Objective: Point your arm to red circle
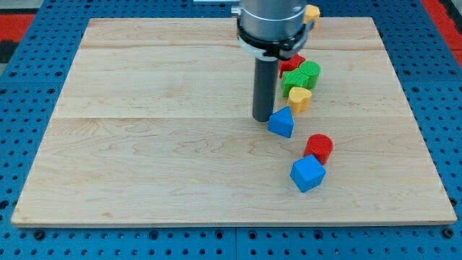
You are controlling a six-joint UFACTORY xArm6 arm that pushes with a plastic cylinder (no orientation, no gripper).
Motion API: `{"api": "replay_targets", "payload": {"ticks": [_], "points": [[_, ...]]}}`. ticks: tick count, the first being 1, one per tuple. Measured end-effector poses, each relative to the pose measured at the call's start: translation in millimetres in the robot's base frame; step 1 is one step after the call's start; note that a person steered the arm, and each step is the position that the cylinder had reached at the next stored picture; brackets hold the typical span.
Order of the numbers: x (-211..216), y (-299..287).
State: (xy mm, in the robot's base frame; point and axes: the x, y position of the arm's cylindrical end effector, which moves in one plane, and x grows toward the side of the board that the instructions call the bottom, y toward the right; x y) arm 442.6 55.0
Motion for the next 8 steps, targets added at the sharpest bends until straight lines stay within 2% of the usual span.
{"api": "replay_targets", "payload": {"ticks": [4, 6, 7, 8], "points": [[10, 26], [9, -18], [15, -22], [21, 0]]}}
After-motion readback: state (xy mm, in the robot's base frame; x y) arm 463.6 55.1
